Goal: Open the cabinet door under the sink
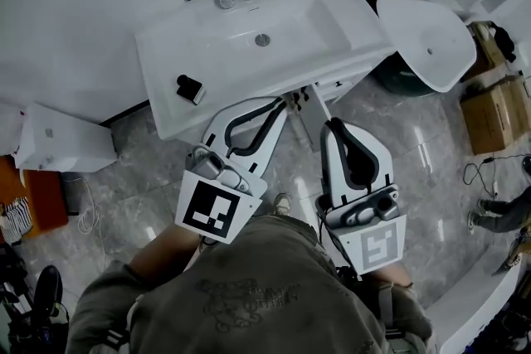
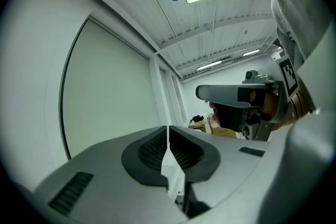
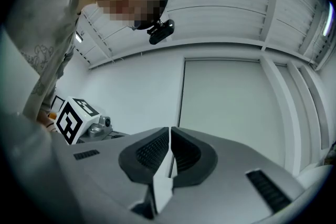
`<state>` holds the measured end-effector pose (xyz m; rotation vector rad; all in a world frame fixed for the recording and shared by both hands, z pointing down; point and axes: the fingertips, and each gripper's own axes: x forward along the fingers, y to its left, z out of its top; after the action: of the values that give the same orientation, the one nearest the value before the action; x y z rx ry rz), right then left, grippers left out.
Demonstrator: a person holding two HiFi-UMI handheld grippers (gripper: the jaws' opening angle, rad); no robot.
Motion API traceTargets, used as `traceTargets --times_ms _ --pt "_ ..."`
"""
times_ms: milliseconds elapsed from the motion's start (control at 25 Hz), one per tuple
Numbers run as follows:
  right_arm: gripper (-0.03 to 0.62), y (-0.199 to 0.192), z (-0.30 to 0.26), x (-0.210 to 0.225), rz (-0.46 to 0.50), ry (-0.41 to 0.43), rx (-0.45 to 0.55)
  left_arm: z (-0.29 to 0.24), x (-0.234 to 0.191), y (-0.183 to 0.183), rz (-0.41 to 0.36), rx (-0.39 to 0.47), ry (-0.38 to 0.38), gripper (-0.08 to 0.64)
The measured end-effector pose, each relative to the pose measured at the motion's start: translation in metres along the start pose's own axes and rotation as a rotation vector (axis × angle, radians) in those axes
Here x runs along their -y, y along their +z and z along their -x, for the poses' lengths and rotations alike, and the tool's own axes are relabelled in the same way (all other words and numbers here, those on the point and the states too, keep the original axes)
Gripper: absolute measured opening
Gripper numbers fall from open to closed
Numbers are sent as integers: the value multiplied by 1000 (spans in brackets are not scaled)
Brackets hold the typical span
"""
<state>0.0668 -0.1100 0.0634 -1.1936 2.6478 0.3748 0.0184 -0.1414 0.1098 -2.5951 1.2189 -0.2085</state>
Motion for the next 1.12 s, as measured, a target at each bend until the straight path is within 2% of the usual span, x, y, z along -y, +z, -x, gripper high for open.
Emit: traceTargets --times_ms 200,600,920,1120 --pt "32 -1 -12 -19 -36 32 -23 18 -11 5 -6 6 28 27" --pt "28 -15 -24 -44 -93 65 -76 49 -16 -8 11 -14 60 26" --pt "28 -41 -22 -59 -153 90 -154 58 -19 -26 38 -51 72 26" --pt "28 -47 -21 -65 -167 97 -166 62 -16 -31 43 -57 72 26"
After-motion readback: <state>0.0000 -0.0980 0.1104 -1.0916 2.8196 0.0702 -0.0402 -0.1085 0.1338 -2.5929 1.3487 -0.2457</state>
